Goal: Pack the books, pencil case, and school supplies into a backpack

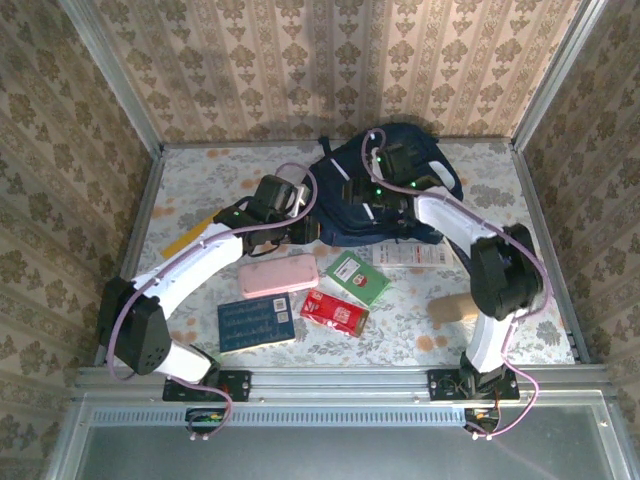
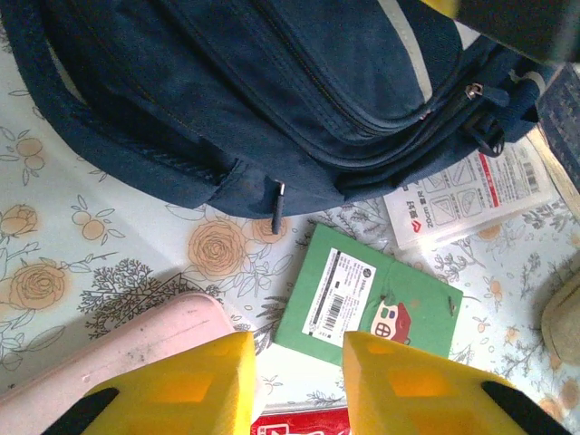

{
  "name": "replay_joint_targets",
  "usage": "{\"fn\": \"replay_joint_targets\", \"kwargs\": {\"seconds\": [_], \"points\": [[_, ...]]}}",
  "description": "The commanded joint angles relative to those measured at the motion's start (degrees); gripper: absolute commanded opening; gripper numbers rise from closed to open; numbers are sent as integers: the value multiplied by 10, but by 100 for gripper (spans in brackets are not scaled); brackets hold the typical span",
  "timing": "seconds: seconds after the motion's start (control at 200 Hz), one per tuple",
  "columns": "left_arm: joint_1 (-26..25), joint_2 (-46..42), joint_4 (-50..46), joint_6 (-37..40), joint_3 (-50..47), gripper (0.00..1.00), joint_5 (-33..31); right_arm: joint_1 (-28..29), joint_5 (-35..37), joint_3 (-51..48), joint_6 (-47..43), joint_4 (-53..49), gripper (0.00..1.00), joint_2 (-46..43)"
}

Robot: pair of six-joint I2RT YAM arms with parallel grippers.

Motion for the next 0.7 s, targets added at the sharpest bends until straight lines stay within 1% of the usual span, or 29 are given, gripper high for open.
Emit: {"fn": "replay_joint_targets", "kwargs": {"seconds": [0.0, 0.095, 0.195, 0.315, 0.355, 0.42, 0.535, 0.62, 0.695], "points": [[3, -21, -6, 33, -4, 34, 22, -13, -110, 68, -57, -64, 68, 59], [8, -21, -20, 44, 1, 37, 27, -14, -135, 100, -76, -91, 66, 87], [12, -27, -20, 53, -5, 38, 32, -14, -163, 104, -80, -89, 61, 96], [15, -33, -3, 51, -17, 38, 34, -14, -183, 100, -83, -86, 50, 103], [15, -32, -1, 50, -17, 38, 34, -15, -185, 100, -84, -88, 44, 106], [16, -26, -1, 52, -15, 38, 34, -16, -186, 100, -85, -90, 30, 110], [16, -6, -16, 58, 0, 39, 30, -24, -177, 109, -81, -95, 0, 107], [13, 4, -23, 64, 11, 39, 16, -35, -176, 114, -63, -87, 0, 87], [3, 11, -21, 75, 22, 40, 6, -46, -199, 124, -35, -76, 0, 64]]}}
